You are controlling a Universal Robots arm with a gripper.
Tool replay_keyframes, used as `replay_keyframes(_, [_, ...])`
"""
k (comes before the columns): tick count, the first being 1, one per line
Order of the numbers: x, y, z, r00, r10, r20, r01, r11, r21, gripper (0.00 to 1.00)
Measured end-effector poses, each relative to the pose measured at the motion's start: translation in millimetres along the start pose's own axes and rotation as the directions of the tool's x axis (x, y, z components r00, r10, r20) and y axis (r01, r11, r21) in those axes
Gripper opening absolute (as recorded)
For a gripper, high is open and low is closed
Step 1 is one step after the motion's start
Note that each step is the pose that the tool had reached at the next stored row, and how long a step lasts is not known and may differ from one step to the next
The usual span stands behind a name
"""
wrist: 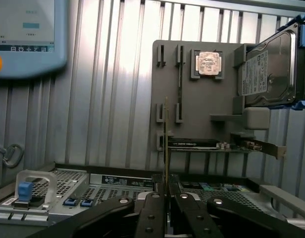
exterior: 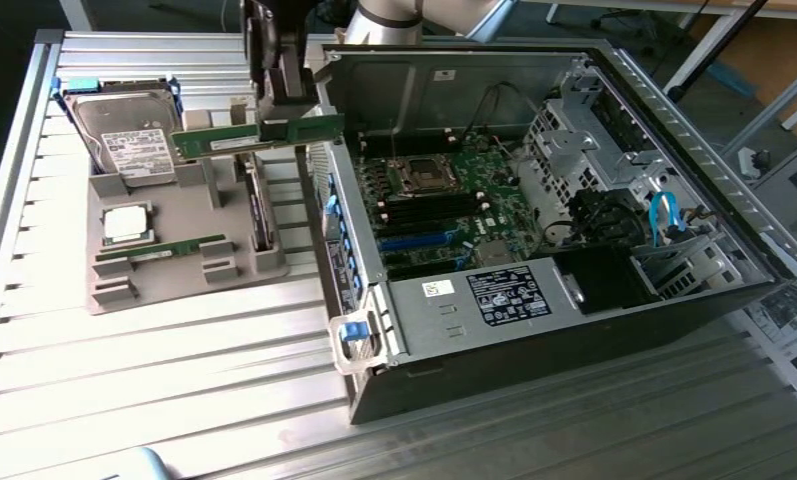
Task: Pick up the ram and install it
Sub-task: 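Pick up the ram and move it above insertion slot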
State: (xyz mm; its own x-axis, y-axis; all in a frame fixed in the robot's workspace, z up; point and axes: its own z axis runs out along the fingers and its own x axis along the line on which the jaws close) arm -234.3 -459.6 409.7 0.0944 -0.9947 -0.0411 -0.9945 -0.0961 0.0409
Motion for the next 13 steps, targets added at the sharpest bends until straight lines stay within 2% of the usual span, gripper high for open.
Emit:
replay_keyframes(8, [1.0, -10.4, -0.4, 1.0, 0.0, -0.001, 0.0, 1.0, -0.0001, 0.13])
replay_keyframes(13, [1.9, -20.4, -0.9, 1.0, 0.0, -0.0014, 0.0, 1.0, -0.0001, 0.13])
